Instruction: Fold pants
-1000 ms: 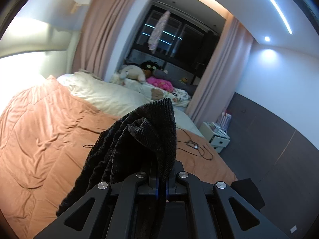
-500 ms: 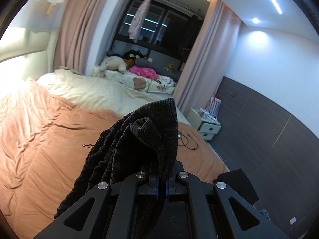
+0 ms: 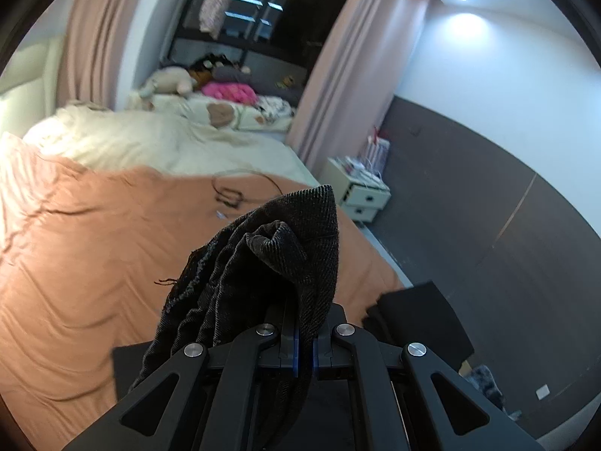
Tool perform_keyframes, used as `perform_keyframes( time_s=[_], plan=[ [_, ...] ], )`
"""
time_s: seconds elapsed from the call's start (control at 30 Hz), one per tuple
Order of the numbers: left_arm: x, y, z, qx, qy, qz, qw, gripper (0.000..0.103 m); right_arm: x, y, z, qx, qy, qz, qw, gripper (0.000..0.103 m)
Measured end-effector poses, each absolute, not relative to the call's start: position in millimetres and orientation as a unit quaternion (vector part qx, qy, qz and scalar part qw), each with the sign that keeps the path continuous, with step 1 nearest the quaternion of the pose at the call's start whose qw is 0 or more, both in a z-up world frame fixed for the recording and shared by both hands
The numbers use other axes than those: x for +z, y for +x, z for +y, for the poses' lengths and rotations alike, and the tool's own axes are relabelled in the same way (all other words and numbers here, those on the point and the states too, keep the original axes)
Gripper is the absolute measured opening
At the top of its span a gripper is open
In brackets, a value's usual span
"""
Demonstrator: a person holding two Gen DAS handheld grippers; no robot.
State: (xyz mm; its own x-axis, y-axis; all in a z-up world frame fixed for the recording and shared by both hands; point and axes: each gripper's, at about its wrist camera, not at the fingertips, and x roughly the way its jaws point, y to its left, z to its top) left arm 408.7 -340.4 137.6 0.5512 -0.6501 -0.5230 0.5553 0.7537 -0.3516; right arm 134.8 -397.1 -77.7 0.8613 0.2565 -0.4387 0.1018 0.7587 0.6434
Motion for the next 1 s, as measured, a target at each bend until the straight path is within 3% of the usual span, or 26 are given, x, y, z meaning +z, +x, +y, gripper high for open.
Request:
perform_keyframes(
  time_s=[0.47,0.6,0.67,0.73,0.83,1.0],
  plan=[
    [11.1,392.9,-451.0,-0.396,-0.046,0.441,0.804,0.004,-91.5,116.1,-414.0,0.012,0.378,0.263,0.887,0.080],
    [-18.2,378.0,-483.0,-0.414,-0.031,0.474,0.776,0.011,-90.2,113.6,-415.3,0.006,0.387,0.270,0.882,0.080],
    [-29.8,369.4,-494.8,-0.425,-0.021,0.486,0.763,0.022,-84.7,110.7,-415.3,0.000,0.383,0.274,0.882,0.080],
    [-41.0,359.9,-506.2,-0.450,-0.022,0.501,0.739,0.056,-79.2,108.9,-415.3,-0.008,0.379,0.276,0.883,0.080],
    [-51.3,343.2,-509.5,-0.474,-0.016,0.521,0.710,0.086,-71.8,107.2,-412.7,-0.016,0.377,0.278,0.883,0.080],
    [-47.2,326.8,-481.5,-0.485,-0.013,0.511,0.709,0.088,-56.7,112.6,-400.1,-0.008,0.358,0.284,0.890,0.080]
  ],
)
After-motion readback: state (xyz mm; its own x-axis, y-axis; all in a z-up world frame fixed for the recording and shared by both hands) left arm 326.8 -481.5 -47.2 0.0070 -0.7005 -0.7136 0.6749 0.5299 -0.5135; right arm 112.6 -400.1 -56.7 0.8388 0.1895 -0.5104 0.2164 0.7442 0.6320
